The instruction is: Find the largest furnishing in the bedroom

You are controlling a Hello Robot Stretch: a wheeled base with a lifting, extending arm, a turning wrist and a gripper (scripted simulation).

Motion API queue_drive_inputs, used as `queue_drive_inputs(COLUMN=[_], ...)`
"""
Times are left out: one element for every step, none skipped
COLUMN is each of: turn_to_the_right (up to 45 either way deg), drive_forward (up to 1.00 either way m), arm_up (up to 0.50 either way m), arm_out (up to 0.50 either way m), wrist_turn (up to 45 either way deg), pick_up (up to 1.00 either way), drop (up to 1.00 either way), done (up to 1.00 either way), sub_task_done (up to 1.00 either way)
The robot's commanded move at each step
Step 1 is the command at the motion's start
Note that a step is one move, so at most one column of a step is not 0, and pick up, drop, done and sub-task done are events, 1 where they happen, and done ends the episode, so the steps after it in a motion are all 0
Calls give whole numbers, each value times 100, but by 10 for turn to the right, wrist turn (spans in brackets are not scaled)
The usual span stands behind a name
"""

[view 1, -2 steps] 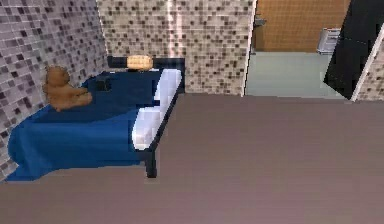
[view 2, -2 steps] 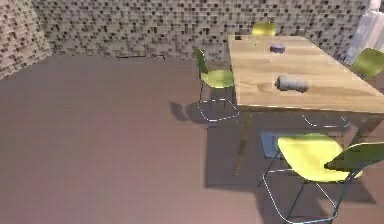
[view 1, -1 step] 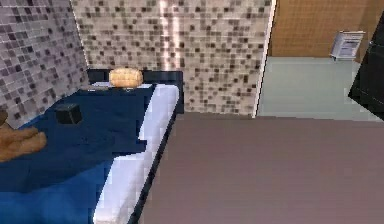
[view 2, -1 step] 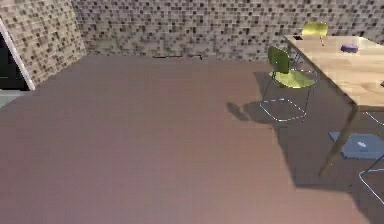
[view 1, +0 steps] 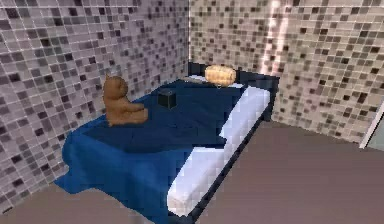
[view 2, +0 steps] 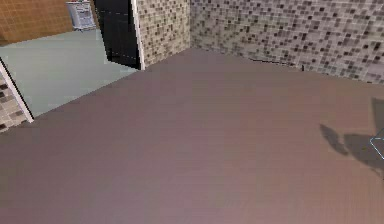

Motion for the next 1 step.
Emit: queue_drive_inputs(turn_to_the_right=[0], drive_forward=[0], arm_up=[0], arm_out=[0], wrist_turn=[0], pick_up=[0], drop=[0], done=[100], sub_task_done=[0])
